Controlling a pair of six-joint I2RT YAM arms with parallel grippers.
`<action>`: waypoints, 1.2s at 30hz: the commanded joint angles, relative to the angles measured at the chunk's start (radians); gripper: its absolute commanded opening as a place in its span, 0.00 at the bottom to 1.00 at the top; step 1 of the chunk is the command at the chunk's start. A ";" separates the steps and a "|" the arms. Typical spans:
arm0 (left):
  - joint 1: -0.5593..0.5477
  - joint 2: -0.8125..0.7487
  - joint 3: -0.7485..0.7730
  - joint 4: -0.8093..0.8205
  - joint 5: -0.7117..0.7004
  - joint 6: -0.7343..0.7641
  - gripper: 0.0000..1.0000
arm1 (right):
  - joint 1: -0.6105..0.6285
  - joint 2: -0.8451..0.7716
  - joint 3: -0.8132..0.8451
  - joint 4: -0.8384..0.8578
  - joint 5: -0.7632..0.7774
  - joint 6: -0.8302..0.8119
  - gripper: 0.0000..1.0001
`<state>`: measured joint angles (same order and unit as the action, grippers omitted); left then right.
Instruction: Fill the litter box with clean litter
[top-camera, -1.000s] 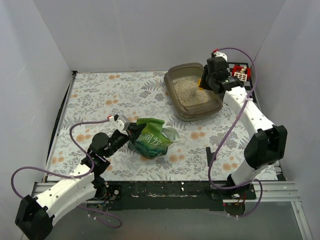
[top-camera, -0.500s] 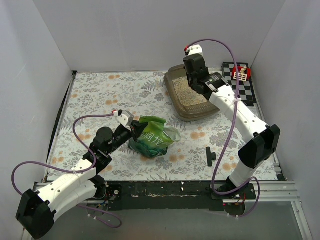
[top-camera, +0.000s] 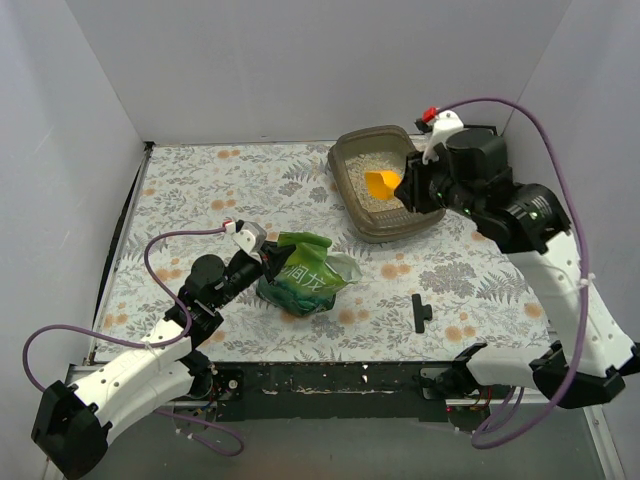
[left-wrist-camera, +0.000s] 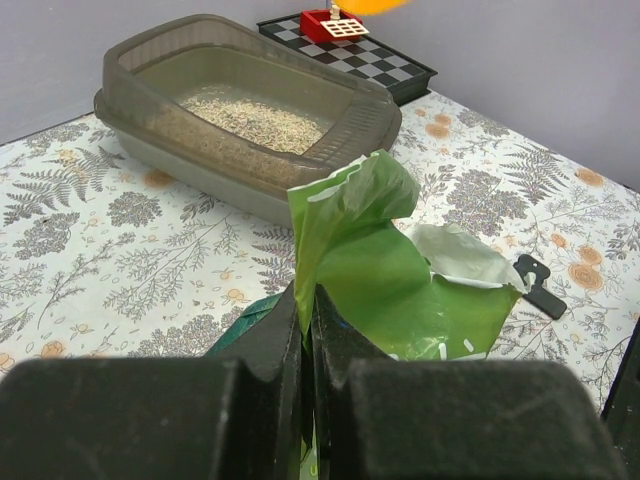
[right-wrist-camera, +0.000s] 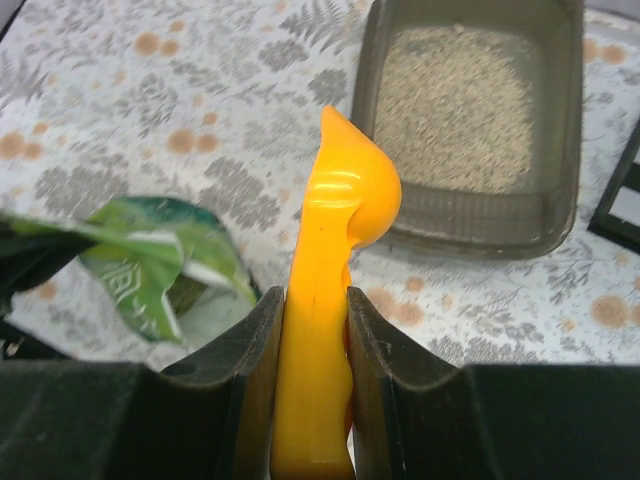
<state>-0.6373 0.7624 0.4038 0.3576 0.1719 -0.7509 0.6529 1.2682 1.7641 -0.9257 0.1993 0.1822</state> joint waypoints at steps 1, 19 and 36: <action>0.005 -0.005 0.018 -0.039 -0.028 0.022 0.00 | 0.001 -0.084 0.030 -0.197 -0.236 0.030 0.01; 0.005 -0.009 0.018 -0.048 -0.023 0.025 0.00 | 0.001 -0.251 -0.322 -0.112 -0.452 0.128 0.01; 0.005 -0.035 0.010 -0.031 0.008 0.021 0.00 | 0.001 -0.156 -0.382 0.023 -0.495 0.164 0.01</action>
<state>-0.6373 0.7521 0.4038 0.3462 0.1852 -0.7444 0.6521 1.0969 1.4292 -1.0039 -0.2577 0.3168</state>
